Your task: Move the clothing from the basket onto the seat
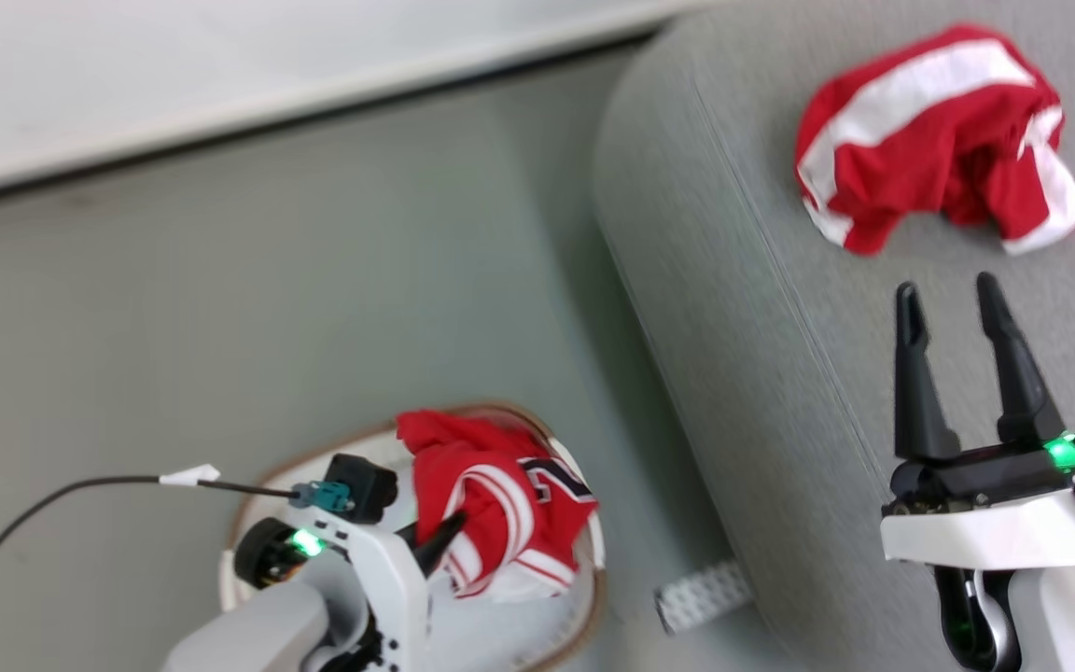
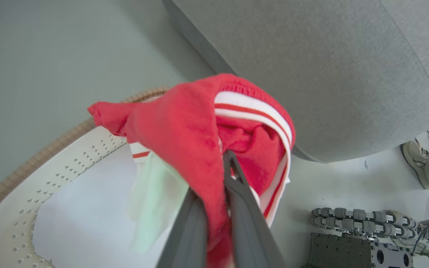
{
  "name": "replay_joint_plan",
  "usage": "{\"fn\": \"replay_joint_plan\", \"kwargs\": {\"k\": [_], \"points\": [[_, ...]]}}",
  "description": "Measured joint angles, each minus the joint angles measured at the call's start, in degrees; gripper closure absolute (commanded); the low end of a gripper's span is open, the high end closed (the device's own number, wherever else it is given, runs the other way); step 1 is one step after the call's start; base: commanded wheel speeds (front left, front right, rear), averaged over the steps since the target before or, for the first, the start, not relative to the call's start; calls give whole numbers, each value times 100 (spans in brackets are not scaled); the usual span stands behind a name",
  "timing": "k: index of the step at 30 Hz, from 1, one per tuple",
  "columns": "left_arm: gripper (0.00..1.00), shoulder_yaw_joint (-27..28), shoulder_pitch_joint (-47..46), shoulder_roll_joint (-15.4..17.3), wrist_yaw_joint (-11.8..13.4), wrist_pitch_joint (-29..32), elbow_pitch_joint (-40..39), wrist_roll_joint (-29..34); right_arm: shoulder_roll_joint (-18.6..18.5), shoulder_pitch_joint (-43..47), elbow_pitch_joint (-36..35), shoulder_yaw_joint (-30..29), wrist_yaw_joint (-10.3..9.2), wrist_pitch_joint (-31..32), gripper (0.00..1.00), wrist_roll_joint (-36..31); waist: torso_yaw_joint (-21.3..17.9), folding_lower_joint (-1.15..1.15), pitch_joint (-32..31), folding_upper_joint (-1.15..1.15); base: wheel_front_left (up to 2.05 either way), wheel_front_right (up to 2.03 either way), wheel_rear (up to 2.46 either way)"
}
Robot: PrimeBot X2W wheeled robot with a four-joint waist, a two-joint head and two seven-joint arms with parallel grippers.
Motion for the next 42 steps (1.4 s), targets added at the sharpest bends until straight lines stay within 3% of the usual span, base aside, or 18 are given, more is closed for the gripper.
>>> {"fn": "replay_joint_plan", "kwargs": {"k": [9,23,34,42], "points": [[100,135,97,-134,10,-506,-499,-133,3,263,353,-42,0,0,0,-182,522,0,-955,0,0,0,0],[100,635,71,-34,717,-709,-1994,200,-1,715,799,333,0,0,0,-51,1218,-1,-2088,0,0,0,0],[100,1070,-342,296,1223,-704,-3019,371,1,799,938,809,0,0,0,181,1614,0,-2451,0,0,0,0],[100,1260,-432,337,1447,-702,-3381,352,1,786,1039,1179,0,-1,0,231,1751,0,-2497,0,0,0,0]]}}
